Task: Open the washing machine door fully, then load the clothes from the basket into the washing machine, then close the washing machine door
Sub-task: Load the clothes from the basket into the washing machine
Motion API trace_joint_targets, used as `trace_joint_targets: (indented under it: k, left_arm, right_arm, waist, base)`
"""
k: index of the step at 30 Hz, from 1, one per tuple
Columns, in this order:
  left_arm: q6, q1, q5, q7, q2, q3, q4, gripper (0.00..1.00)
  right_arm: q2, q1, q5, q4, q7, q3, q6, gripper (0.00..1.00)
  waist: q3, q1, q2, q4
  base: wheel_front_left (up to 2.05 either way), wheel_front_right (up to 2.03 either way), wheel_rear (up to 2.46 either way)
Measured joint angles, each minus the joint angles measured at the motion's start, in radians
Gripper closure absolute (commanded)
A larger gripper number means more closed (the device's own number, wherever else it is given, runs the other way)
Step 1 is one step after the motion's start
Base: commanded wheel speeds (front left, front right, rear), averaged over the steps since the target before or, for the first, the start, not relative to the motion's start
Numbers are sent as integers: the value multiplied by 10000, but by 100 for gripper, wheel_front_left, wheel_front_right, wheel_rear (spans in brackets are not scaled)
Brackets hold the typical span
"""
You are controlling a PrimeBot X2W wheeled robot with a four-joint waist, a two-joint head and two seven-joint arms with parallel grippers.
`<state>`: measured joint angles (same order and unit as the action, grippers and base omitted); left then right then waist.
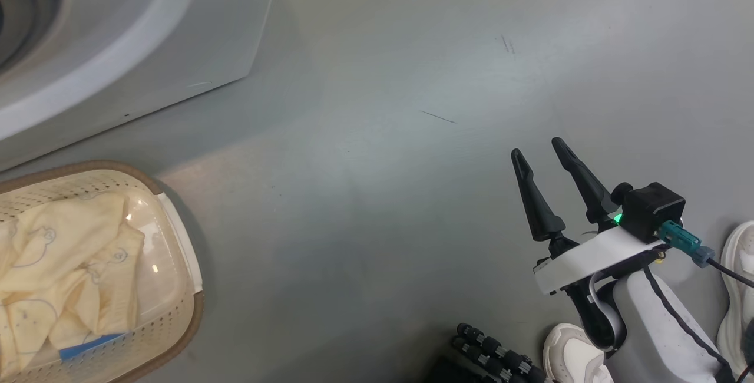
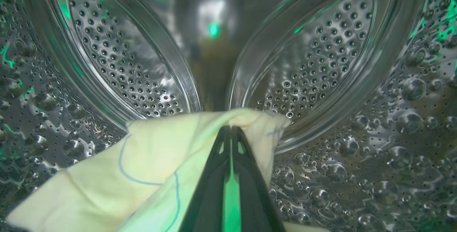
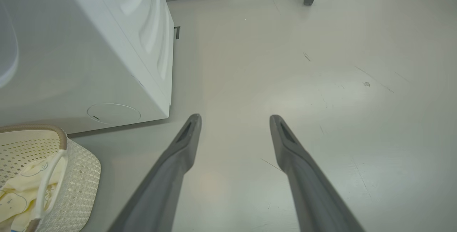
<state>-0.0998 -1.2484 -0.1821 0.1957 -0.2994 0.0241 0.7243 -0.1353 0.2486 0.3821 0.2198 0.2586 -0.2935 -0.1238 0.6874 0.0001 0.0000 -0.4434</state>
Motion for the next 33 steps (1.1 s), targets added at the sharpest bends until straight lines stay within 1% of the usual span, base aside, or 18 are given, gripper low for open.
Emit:
trace_joint_targets:
  k: [4, 9, 18, 19, 21, 22, 23, 29, 33]
  left_arm:
    - [58, -403, 88, 278, -190, -36, -58, 100]
    - [56, -607, 123, 439, -263, 59, -88, 100]
    - [48, -594, 424, 435, -343, -142, 984, 100]
    - [46, -594, 424, 433, -337, -153, 1068, 93]
    - [44, -594, 424, 422, -316, -205, 1248, 63]
    - [42, -594, 424, 403, -295, -205, 1379, 38]
    - [42, -590, 433, 374, -272, -242, 1557, 0]
    - [-13, -577, 529, 334, -52, -314, 2196, 0]
    - [-48, -577, 481, 336, 299, -234, 2454, 0]
  right_arm:
    - [6, 10, 2, -23, 0, -59, 0, 0]
    - [29, 12, 73, -38, 0, -115, 0, 0]
    - [-2, 11, 86, -71, 0, -33, 0, 0]
    - [-6, 11, 86, -71, 0, -15, 0, 0]
    - [-12, 12, 86, -71, 0, 19, 0, 0]
    - [-13, 12, 86, -69, 0, 44, 0, 0]
    - [-13, 12, 86, -69, 0, 90, 0, 0]
    - [-69, 15, 86, -67, 0, 238, 0, 0]
    - [-180, 17, 86, -67, 0, 412, 0, 0]
  waist:
    - [116, 0, 0, -132]
    - [219, 0, 0, -278]
    - [336, 0, 0, -347]
    - [340, 0, 0, -341]
    - [337, 0, 0, -320]
    - [331, 0, 0, -307]
    - [318, 0, 0, -288]
    - [124, 0, 0, -81]
    - [-3, 0, 0, 94]
  base:
    - [0, 0, 0]
    - [0, 0, 0]
    - [0, 0, 0]
    - [0, 0, 0]
    - [0, 0, 0]
    - [0, 0, 0]
    - [0, 0, 0]
    - [0, 0, 0]
    - [0, 0, 0]
